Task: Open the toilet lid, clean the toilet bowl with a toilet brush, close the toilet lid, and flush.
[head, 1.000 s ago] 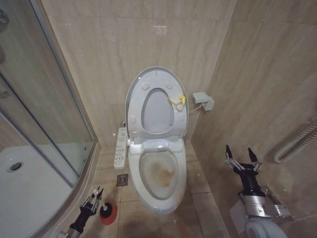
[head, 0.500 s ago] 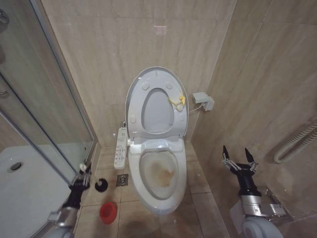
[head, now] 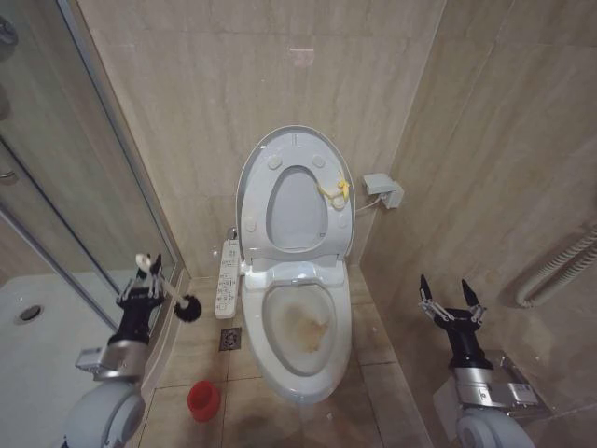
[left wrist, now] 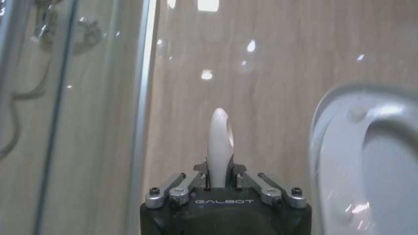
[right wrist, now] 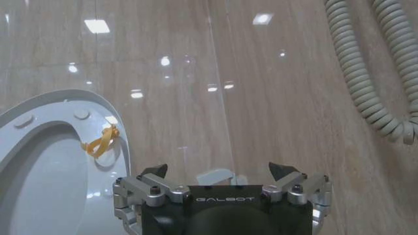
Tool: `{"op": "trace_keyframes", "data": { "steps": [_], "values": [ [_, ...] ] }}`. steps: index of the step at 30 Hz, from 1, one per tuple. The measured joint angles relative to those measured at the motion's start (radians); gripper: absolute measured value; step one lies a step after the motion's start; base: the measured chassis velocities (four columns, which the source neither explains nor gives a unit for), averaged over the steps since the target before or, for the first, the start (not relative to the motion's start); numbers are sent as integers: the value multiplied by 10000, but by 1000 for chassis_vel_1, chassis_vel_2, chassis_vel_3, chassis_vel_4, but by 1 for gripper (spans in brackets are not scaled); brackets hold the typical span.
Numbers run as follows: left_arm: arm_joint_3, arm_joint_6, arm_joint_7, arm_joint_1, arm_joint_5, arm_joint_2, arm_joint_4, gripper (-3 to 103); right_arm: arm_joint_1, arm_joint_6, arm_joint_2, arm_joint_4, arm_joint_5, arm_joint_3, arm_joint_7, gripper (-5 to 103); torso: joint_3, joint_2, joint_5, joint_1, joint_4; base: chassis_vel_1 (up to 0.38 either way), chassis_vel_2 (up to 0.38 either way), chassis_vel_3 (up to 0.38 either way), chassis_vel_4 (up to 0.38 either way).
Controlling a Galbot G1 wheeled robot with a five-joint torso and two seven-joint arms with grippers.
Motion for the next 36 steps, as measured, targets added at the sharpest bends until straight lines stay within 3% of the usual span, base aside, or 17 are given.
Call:
{"op": "trace_keyframes", "data": {
  "steps": [4,10,14,16,17,20,22,24,26,28,32,36],
  "values": [
    [203,522,-276,-173,-1062,687,-1260,20,11,-20,78,-1,-76,-2,0,100,0,0,1,0,-2,0,0,0,0],
    [505,806,-136,-346,-2290,1051,-2132,20,-13,45,265,-182,-304,-182,-59,100,0,0,2,-1,2,0,0,0,0],
    [1190,748,450,-697,-2816,1266,-1966,20,-27,124,460,-345,-526,-333,-87,100,-1,0,3,-1,-2,0,0,0,0],
    [1674,407,1017,-906,-2974,1299,-1479,20,88,130,509,-547,-685,-534,-110,100,0,-2,-1,0,-4,0,0,0,0],
    [1972,154,1328,-1117,-2981,1276,-1117,20,182,126,528,-672,-778,-631,-141,100,0,-1,2,-1,6,0,0,0,0],
    [2723,-222,1653,-1822,-2844,1156,-311,20,195,129,627,-780,-895,-681,-174,100,0,-2,-1,-1,9,0,0,0,0],
    [4102,-567,1823,-3146,-2585,851,831,20,49,188,806,-814,-996,-682,-207,100,0,-2,2,-1,-4,0,0,0,0],
    [4438,-616,1864,-3414,-2537,748,1094,20,16,212,844,-828,-1019,-681,-214,100,0,-2,2,-1,-5,0,0,0,0],
    [5634,-924,2156,-4335,-2272,255,2322,20,-72,313,1023,-917,-1161,-655,-250,100,0,-2,2,0,-8,0,0,0,0],
    [6254,-1216,2439,-4750,-1925,-152,3254,20,-92,354,1142,-970,-1243,-649,-279,100,1,-3,2,0,-4,0,0,0,0],
    [6901,-1499,2696,-5100,-1349,-632,4324,20,-97,376,1241,-984,-1284,-647,-294,100,1,-2,3,0,0,0,0,0,0],
    [7301,-1942,2960,-5307,-178,-1076,5594,20,-114,405,1239,-964,-1282,-651,-302,100,0,-2,3,0,2,0,0,0,0]
  ]
}}
